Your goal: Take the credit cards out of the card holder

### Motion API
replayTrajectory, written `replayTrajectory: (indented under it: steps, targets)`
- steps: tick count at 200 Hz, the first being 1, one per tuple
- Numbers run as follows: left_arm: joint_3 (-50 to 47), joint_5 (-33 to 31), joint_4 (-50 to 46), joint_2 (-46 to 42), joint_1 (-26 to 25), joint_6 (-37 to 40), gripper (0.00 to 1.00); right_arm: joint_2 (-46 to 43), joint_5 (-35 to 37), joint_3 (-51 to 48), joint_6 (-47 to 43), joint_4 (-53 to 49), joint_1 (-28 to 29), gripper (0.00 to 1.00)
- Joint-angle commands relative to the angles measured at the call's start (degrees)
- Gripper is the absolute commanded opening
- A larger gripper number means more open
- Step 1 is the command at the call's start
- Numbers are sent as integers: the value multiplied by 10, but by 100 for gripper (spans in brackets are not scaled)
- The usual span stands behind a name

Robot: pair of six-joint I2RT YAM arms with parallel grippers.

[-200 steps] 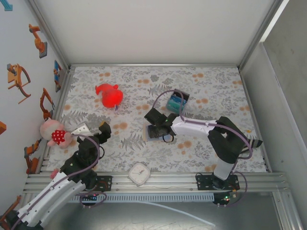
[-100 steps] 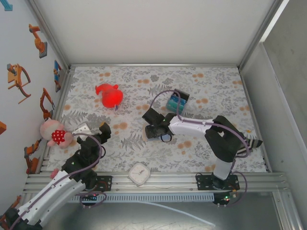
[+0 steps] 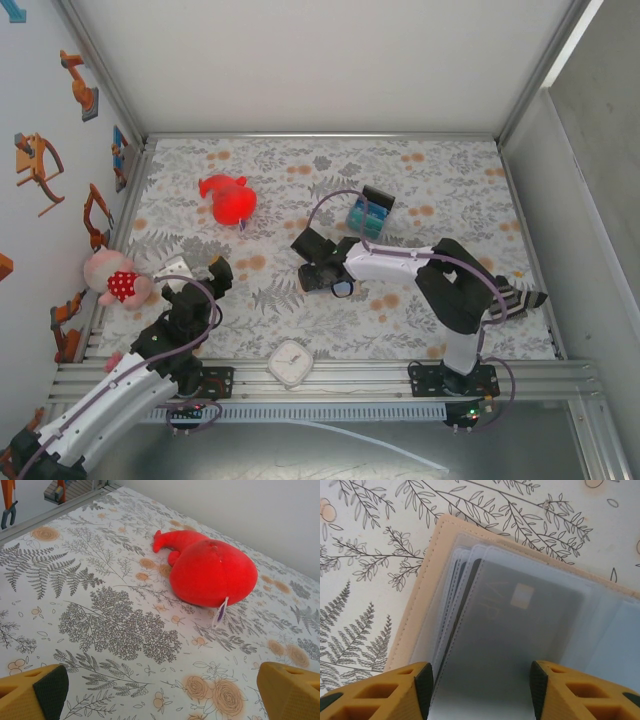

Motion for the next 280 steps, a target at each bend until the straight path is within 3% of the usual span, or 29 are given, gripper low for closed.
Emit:
replayTrajectory:
  steps: [1,81,147,212,280]
  targets:
    - [10,-6,7,4,4,-4,97,14,-1,11,-4,-13,3,54]
    - [34,-4,-18,18,3,-4,97,0,0,-19,-8,-9,2,48]
    - [53,11,-19,39,3,-3,97,6,9,-18,-22,-17,2,37]
    - [95,57,20,136,3,27,97,-22,-53,-24,-41,24,2,20]
    - [144,111,69,244,2,43,97,-47,-27,-37,-22,27,-3,18]
